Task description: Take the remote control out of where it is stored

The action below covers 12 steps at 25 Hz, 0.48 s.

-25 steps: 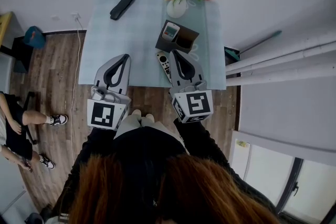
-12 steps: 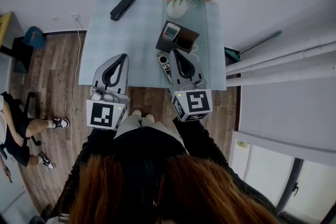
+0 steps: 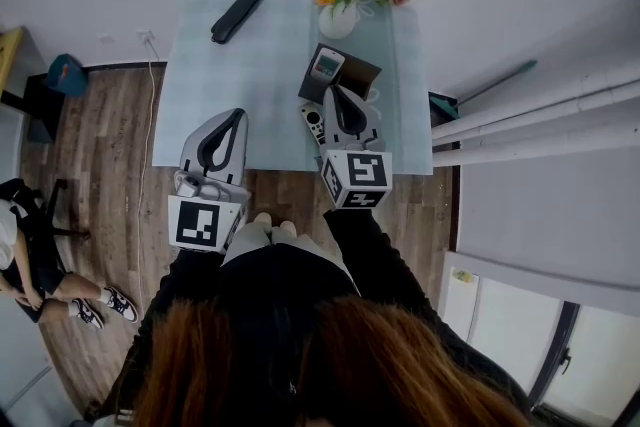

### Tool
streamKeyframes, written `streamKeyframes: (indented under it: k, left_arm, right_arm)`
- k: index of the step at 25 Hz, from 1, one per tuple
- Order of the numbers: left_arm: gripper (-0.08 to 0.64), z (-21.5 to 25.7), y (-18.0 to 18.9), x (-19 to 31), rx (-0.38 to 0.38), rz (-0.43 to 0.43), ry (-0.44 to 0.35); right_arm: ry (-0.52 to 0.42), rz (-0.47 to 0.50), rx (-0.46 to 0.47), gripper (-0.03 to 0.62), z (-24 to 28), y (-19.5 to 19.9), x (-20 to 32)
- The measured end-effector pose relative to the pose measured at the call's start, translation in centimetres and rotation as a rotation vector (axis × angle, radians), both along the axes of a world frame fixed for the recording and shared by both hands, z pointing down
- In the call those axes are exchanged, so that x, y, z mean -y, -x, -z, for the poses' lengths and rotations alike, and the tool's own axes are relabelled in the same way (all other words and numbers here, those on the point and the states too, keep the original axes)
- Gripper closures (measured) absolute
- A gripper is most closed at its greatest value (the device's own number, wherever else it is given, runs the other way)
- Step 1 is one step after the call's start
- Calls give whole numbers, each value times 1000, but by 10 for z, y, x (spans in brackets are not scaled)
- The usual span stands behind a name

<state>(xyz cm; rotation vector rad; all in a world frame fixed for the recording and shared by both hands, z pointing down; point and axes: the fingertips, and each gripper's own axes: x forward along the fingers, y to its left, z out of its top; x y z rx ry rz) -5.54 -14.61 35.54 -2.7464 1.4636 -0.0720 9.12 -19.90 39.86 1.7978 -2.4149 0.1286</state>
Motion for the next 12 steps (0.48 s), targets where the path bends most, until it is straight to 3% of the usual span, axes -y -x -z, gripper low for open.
streamKeyframes:
  k: [12]
  left_arm:
    - [555, -4, 8, 5, 0, 9, 6]
  right_arm:
    - [31, -57, -27, 575, -20, -7, 37]
